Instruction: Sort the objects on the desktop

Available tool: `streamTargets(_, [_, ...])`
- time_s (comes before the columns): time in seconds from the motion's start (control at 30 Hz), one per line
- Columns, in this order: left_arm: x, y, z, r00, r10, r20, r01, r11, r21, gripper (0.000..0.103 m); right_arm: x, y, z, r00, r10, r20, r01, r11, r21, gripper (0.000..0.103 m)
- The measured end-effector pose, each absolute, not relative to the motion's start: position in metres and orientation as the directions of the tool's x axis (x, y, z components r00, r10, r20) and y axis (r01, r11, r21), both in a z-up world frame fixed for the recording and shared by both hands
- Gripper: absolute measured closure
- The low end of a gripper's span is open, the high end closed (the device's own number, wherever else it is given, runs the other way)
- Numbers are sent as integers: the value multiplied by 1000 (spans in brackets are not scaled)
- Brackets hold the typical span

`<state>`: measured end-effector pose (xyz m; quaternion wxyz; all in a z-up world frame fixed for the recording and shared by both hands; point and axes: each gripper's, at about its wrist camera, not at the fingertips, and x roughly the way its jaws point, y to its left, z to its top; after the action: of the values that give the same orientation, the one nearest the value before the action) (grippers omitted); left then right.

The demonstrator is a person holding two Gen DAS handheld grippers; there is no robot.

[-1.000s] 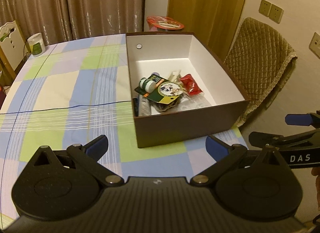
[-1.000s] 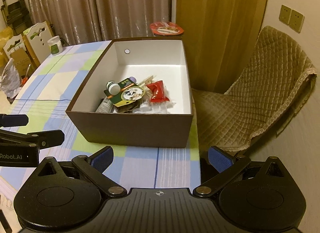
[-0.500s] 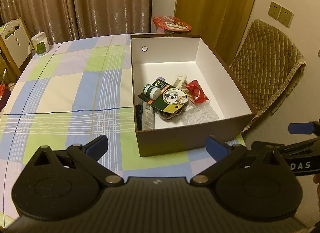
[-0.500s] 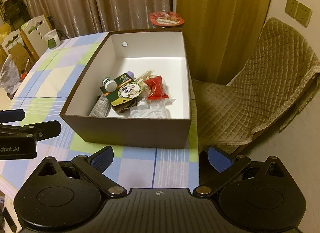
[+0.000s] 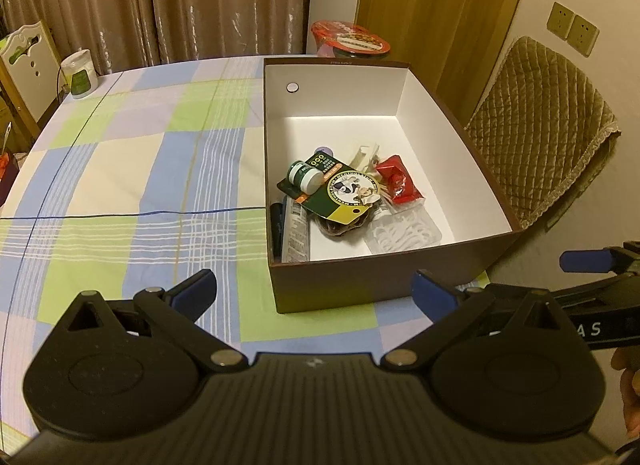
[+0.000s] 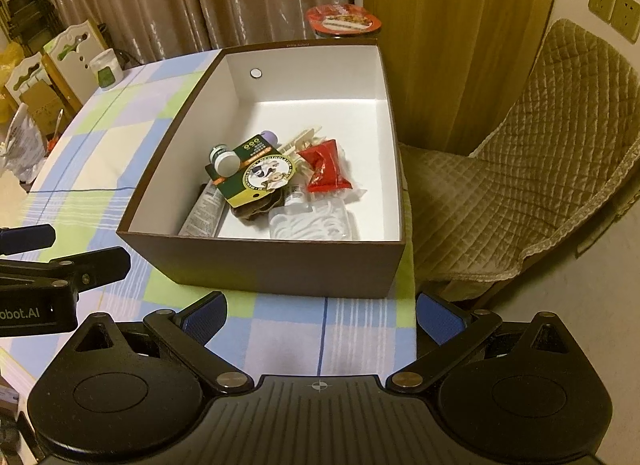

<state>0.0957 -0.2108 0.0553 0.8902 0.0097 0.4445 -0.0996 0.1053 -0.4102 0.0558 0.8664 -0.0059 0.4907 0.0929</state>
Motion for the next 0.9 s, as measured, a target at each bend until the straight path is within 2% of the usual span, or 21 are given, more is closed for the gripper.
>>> streamTargets(0.9, [99,-211,52,573,-203,-794,218,972,-91,1,106,-407,54,498,128,-858,-134,989,70,0])
